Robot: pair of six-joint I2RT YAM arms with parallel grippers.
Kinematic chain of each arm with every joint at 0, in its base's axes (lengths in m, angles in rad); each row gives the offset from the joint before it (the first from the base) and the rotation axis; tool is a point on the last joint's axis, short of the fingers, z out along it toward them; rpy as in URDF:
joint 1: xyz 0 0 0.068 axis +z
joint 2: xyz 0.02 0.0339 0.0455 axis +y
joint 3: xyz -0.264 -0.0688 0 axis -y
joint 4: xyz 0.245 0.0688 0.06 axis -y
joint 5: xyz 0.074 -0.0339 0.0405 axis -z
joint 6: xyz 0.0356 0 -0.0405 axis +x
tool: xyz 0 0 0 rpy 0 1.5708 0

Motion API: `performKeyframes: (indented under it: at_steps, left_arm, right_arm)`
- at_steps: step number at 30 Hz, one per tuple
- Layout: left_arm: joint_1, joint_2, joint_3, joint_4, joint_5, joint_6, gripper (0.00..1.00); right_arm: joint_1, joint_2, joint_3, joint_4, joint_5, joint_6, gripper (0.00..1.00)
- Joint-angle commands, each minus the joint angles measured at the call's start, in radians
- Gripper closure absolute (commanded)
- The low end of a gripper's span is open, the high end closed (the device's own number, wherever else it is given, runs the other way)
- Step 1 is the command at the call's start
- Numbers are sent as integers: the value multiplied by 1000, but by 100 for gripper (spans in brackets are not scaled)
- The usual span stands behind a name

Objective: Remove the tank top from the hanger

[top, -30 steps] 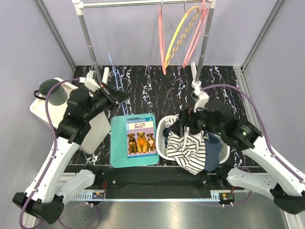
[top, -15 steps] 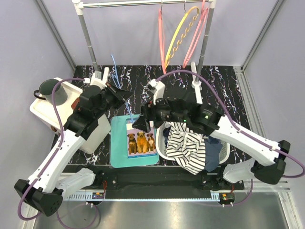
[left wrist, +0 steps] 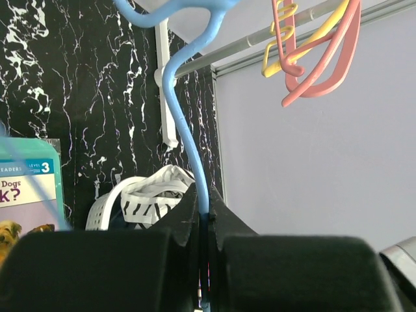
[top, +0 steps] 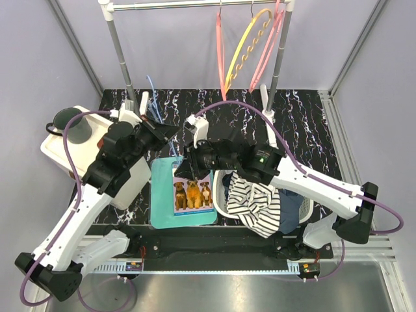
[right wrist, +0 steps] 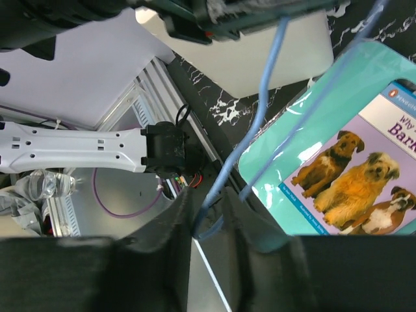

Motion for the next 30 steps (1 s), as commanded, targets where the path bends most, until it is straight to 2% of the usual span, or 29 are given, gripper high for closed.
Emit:
performKeyframes:
  at_steps: [1,3,7,9,10,12,13,17,23,26,30]
  left_arm:
    - [-13,-20,-1,53,17,-21,100]
    - [-13,-20,-3,56,26,-23,100]
    - [-13,-31,-10,61,25,-12,96]
    - [-13,-49,-19,68,17,6,85]
    - [-13,-57,-21,70,14,14,70]
    - [-13,-86,-30,75,-6,29,55]
    - [-13,-98,-35,75,-20,34,43]
    - [-13,-173,-36,50,-70,74,27]
    - [-12,-282,-10,-14,-146,152,20]
    - [-12,-339,2,-28,-126,194,20]
    - [-13,-411,-3,-33,-78,227,19]
  right_arm:
    - [10,19,53,60,36,28,85]
    - [14,16,51,69,46,49,100]
    - [18,-9,16,106,81,103,100]
    - [16,-27,1,115,113,117,100]
    - [18,-30,-1,114,124,123,100]
    - [16,-42,-7,115,151,124,100]
    - [16,-45,-9,115,159,126,100]
    - [16,-55,-13,115,202,132,100]
    - [7,-47,16,77,302,100,100]
    - [-16,-35,68,43,351,61,100]
    - [-120,1,149,30,360,3,100]
